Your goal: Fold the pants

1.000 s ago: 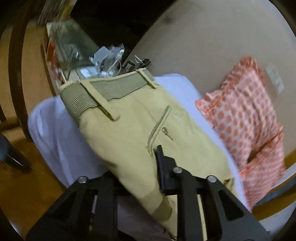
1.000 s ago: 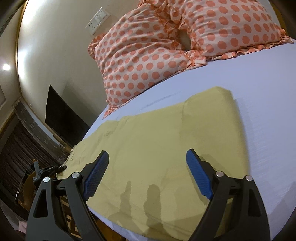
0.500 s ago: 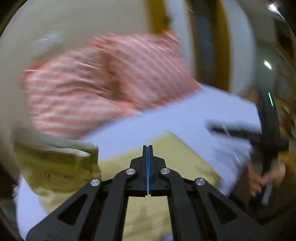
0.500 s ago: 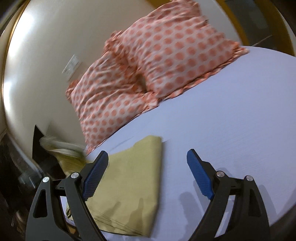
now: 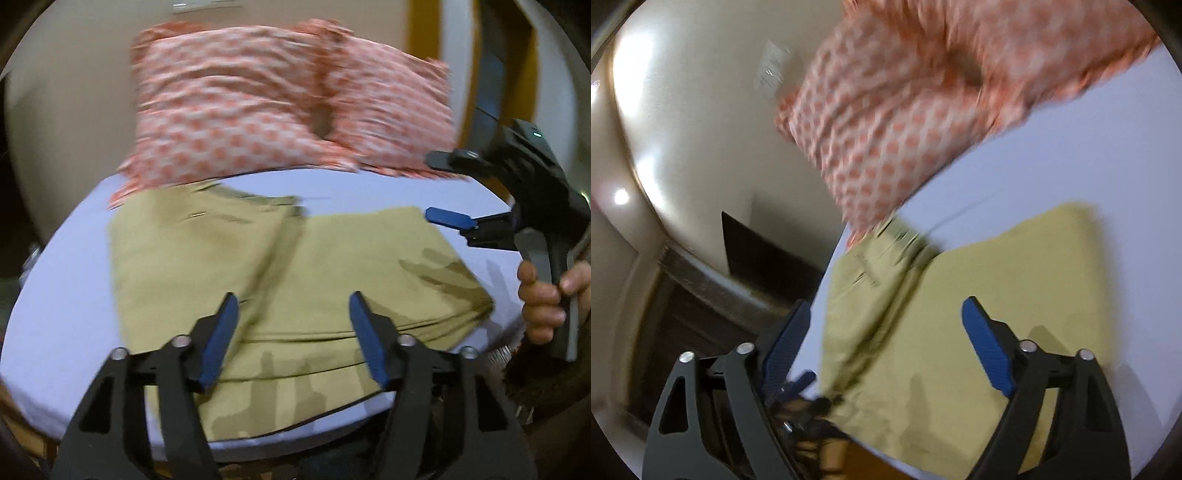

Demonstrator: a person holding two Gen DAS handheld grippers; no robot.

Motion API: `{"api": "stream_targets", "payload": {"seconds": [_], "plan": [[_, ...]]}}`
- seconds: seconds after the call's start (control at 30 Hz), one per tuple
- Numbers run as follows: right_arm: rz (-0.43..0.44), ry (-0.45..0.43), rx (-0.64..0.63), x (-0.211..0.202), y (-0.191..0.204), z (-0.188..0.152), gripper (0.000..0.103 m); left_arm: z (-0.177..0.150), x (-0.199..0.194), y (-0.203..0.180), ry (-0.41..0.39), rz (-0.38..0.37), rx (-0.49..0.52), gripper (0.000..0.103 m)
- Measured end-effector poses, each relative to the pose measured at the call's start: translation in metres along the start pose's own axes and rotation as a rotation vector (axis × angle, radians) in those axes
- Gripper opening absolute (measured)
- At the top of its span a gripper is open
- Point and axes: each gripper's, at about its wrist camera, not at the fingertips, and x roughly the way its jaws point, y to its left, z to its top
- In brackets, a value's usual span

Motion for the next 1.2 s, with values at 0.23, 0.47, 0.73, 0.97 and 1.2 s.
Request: {"api": "stream_targets", "payload": {"seconds": [0.23, 0.47, 0.73, 0.97, 1.2], "plan": [[-0.19, 0.125, 0.082, 0.115, 0.011, 0.04, 0.072, -0.014, -0.026, 0.03, -0.038, 0.056, -0.076, 0.074], [-0.368, 0.16, 0.088, 0.158, 0.007, 0.039, 0.072, -0.022, -0.028, 0.061, -0.056, 0.075, -0.136, 0.076], [-0.326, 0.109, 0.09, 0.175, -0.001, 0.034, 0.022, -0.026, -0.023, 0.072, -0.044, 0.054, -0.175, 0.076], [-0.087, -0.047, 0.062, 0.13, 0.034, 0.043, 0.016, -0.023, -0.027, 0.074, -0.061, 0.076, -0.179, 0.077], [-0.025, -0.225, -0.047, 0.02, 0.05, -0.007, 0.015, -0.022, -0.033, 0.068, -0.09, 0.075, -0.183, 0.079]]}}
